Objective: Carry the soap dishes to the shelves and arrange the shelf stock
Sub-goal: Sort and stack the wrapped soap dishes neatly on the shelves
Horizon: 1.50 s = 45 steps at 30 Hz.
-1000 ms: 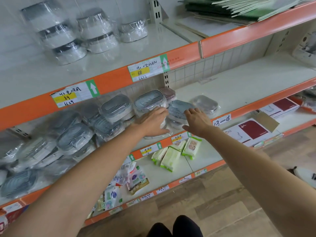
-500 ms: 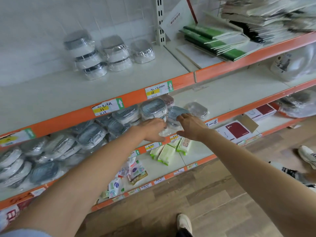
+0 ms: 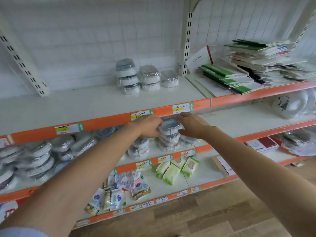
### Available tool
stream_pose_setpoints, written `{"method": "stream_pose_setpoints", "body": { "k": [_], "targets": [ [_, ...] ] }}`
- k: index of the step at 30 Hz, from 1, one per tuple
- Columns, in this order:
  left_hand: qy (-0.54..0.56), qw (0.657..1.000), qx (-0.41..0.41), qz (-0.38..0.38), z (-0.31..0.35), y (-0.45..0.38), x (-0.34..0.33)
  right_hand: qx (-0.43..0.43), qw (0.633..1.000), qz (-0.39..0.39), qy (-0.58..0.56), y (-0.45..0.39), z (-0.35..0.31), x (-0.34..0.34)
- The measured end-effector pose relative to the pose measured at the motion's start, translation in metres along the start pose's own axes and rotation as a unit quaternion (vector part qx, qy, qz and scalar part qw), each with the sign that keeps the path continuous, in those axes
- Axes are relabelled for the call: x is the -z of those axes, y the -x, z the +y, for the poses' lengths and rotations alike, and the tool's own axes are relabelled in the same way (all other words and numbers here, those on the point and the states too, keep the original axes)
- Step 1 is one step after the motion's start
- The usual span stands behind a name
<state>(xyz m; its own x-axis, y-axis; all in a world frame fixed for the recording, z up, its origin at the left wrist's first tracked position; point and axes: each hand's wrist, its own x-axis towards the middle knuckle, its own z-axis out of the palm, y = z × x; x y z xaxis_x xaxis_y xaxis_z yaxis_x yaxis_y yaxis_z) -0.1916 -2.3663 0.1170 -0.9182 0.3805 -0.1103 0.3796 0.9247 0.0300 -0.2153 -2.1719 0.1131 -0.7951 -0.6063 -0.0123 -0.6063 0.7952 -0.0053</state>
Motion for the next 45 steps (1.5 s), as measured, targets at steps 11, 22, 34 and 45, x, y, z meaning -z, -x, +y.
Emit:
{"method": "stream_pose_setpoints", "body": {
  "k": [11,22,34,45],
  "targets": [
    [0.005,0.991,0.118,0.061,-0.085,0.01,0.037,0.049,0.998,0.026,0.002,-0.081,-0.019,0.038],
    [0.007,0.966,0.221,0.131,-0.145,-0.041,0.098,0.074,0.994,0.077,0.032,-0.188,0.01,0.084],
    [0.001,0.922,0.342,0.18,-0.179,-0.102,0.135,0.032,0.996,0.073,-0.035,-0.267,0.029,0.089],
    [0.039,0.894,0.443,0.057,-0.217,-0.166,0.134,-0.184,0.974,-0.025,-0.129,-0.314,0.02,0.076]
  ]
}}
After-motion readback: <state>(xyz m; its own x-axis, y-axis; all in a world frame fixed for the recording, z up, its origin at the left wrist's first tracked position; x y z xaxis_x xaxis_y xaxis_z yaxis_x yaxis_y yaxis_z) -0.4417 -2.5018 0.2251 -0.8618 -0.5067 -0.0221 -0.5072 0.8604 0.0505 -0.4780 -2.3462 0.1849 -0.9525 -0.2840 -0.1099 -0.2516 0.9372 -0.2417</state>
